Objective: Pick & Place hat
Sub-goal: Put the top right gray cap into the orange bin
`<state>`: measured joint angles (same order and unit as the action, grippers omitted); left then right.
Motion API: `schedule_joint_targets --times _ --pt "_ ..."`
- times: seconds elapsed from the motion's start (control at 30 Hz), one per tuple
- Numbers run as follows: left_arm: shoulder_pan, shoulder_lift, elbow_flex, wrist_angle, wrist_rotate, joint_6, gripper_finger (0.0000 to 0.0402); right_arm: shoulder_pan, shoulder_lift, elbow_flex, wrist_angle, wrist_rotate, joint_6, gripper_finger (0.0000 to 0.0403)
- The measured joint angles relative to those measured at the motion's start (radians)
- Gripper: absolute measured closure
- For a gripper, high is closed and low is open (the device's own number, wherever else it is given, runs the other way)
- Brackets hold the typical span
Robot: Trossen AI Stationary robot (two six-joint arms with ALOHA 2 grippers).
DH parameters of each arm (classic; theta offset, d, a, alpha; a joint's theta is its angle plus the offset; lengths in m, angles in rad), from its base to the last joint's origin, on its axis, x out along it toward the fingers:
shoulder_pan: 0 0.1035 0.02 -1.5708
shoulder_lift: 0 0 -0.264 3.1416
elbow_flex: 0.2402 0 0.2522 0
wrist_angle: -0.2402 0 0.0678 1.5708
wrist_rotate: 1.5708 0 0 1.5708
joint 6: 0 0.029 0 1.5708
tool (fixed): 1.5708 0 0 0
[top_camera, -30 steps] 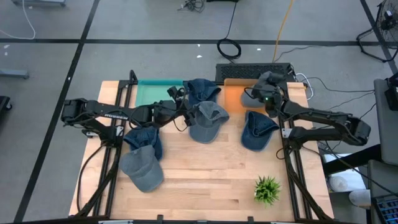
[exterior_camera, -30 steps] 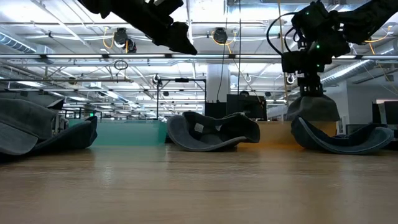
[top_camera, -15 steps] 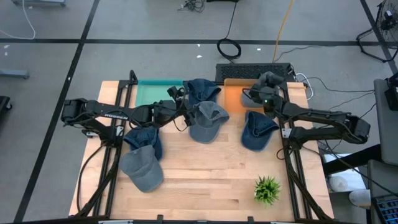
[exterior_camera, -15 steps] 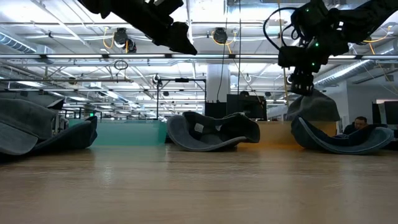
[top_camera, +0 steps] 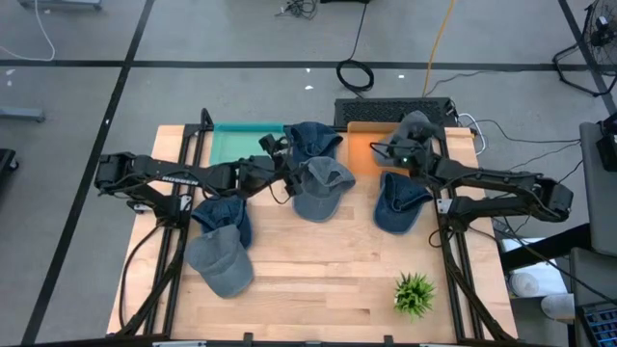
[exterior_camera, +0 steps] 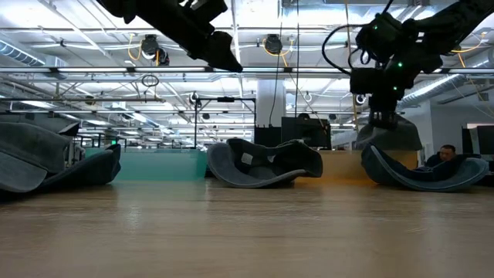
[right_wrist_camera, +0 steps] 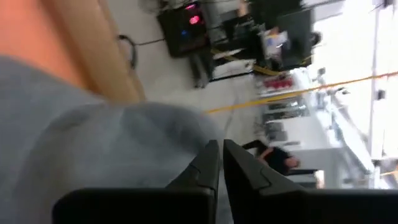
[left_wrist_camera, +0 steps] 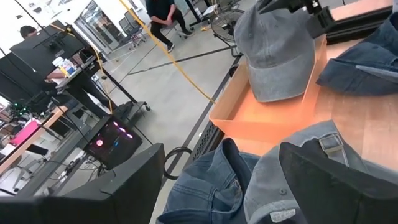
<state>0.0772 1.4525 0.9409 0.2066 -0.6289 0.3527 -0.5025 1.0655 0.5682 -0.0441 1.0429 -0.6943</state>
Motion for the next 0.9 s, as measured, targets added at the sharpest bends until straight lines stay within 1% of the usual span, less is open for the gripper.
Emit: schedule_joint_targets --times 0.13,0.17,0.27,0.33,0.43,0.53,0.57,0.73,0.9 --pt "0.001 0.0 0.0 -0.004 0.0 0.0 0.0078 -0.017 0.012 0.0 -0.126 -0.012 0.179 0.0401" --pt "0.001 0.0 0.0 -0.003 0.0 0.0 0.0078 -0.022 0.017 0.0 -0.145 -0.043 0.217 0.0402" --pt "0.001 0.0 0.0 -0.003 0.0 -0.001 0.0078 -0.032 0.044 0.0 -0.178 -0.185 0.288 0.0402" --pt "0.001 0.0 0.0 -0.003 0.0 -0.001 0.0078 -0.035 0.068 0.0 -0.159 -0.233 0.296 0.0402" --pt "0.001 0.0 0.0 -0.003 0.0 -0.001 0.0078 -0.035 0.112 0.0 -0.126 -0.248 0.293 0.0403" --pt "0.001 0.0 0.0 -0.002 0.0 -0.008 0.0078 -0.036 0.152 0.0 -0.097 -0.359 0.292 0.0403" --pt "0.001 0.0 0.0 -0.003 0.0 -0.008 0.0078 -0.035 0.164 0.0 -0.088 -0.372 0.292 0.0403" --pt "0.001 0.0 0.0 -0.001 0.0 -0.001 0.0078 -0.033 0.184 0.0 -0.018 -0.362 0.283 0.0403" --pt "0.001 0.0 0.0 -0.004 0.0 0.0 0.0078 -0.034 0.176 0.0 -0.029 -0.331 0.248 0.0403"
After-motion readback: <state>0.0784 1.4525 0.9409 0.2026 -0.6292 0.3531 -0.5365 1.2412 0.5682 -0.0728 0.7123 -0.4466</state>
